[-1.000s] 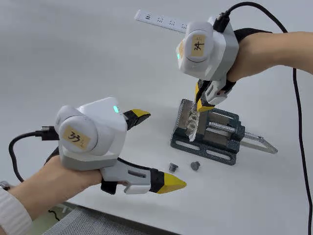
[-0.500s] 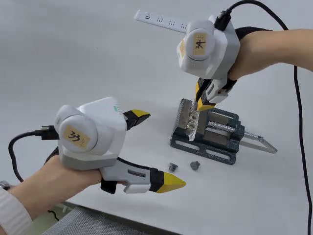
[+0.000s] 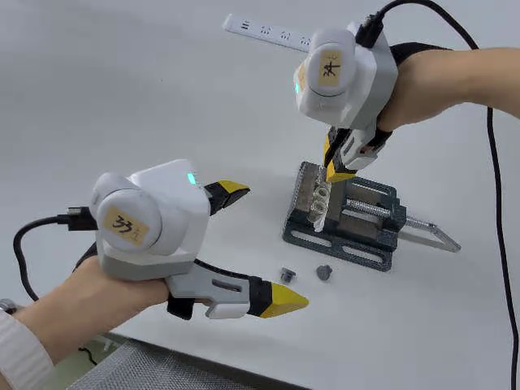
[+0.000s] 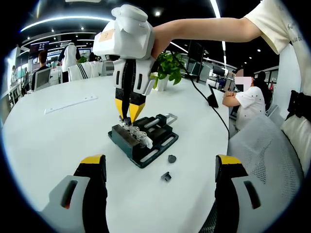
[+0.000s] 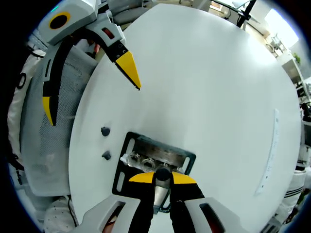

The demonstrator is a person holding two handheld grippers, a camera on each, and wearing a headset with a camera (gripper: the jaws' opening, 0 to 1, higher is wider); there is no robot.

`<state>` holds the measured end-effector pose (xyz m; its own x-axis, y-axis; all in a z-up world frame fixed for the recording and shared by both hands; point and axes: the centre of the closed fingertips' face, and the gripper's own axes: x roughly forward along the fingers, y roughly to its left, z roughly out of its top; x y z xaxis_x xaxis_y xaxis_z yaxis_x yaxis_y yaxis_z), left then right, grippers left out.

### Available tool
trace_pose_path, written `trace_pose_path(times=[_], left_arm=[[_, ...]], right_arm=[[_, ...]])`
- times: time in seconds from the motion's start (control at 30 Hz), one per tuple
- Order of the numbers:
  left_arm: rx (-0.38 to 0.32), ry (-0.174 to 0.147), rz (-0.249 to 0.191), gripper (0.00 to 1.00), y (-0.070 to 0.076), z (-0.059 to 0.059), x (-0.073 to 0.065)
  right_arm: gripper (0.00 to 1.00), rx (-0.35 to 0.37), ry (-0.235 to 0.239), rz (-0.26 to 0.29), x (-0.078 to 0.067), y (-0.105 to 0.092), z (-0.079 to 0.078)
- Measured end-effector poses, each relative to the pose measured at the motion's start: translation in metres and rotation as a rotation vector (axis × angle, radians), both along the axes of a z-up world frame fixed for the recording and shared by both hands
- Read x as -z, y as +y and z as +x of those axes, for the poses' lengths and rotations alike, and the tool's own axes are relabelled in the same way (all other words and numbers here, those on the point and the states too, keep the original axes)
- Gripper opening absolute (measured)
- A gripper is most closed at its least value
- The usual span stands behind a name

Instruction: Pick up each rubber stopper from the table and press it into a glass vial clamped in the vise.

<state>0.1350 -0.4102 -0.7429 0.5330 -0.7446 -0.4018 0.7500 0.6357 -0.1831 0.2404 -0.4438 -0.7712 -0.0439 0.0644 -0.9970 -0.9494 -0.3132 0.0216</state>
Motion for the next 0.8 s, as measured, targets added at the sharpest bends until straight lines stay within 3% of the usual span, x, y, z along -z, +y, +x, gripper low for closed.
trace_pose_path(times=[0.4,0.8], left_arm=[[0.004,-0.001,-0.008,0.92,-0.0034,0.0022,0.0001],[-0.001,0.002,-0.006,0.91,-0.0011,0.0012,0.0003]], right_arm=[[0.04,0.039,-0.005,-0.009,0.0017,0.0013,-0.0019],[0.07,0.028,0.005,0.016,0.0010,0.0003,-0.0015]])
